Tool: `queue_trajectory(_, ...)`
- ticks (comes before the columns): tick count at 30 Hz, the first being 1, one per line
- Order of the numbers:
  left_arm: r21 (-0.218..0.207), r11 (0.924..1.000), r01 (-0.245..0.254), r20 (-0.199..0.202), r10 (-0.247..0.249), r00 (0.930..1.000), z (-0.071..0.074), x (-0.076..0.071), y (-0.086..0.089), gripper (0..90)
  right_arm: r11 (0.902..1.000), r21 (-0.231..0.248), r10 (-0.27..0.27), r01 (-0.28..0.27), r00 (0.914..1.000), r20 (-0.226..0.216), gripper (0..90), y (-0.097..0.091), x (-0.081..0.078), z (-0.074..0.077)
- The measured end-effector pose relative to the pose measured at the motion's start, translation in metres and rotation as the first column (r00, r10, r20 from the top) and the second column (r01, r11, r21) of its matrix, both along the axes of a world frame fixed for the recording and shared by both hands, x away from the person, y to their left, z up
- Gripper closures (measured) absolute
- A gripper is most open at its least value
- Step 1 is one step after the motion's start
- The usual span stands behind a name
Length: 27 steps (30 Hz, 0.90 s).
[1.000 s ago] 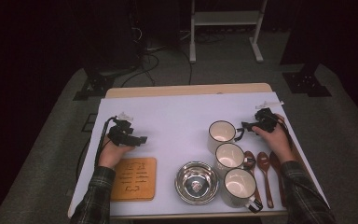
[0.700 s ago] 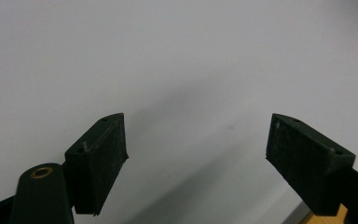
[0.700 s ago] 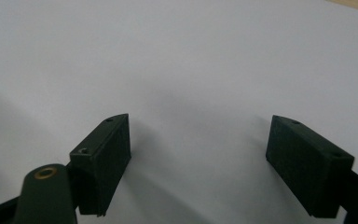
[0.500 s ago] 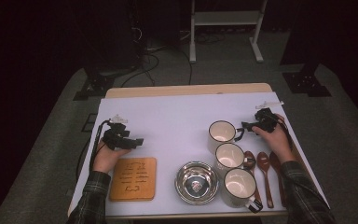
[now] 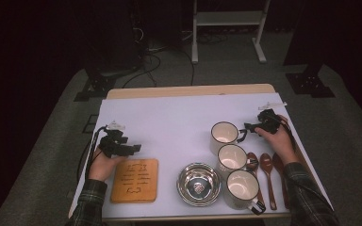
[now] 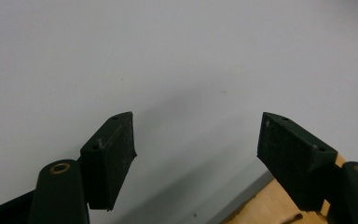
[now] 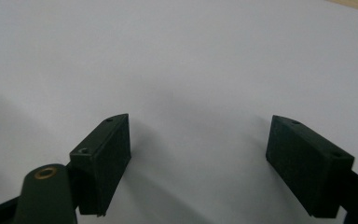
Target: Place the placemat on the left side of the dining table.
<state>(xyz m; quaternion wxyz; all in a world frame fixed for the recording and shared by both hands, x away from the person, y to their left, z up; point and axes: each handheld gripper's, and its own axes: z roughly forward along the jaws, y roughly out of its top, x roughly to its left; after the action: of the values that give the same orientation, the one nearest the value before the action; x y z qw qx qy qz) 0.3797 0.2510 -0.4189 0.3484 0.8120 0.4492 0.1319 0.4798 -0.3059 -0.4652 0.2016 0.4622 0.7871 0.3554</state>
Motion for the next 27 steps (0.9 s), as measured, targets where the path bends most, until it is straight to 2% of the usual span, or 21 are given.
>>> queue_trajectory(16, 0.008, 0.9999, -0.01, 0.019, 0.01, 0.9998, 0.004, -0.029, 0.014, 32.2, 1.0, 0.0, 0.0, 0.0, 1.0, 0.0, 20.4, 0.0, 0.0, 0.0)
queue_trajectory(27, -0.004, 0.9983, -0.058, 0.027, 0.058, 0.998, 0.004, -0.056, 0.036, 37.3, 1.0, 0.0, -0.001, 0.001, 1.0, 0.0, 20.4, 0.0, 0.0, 0.0)
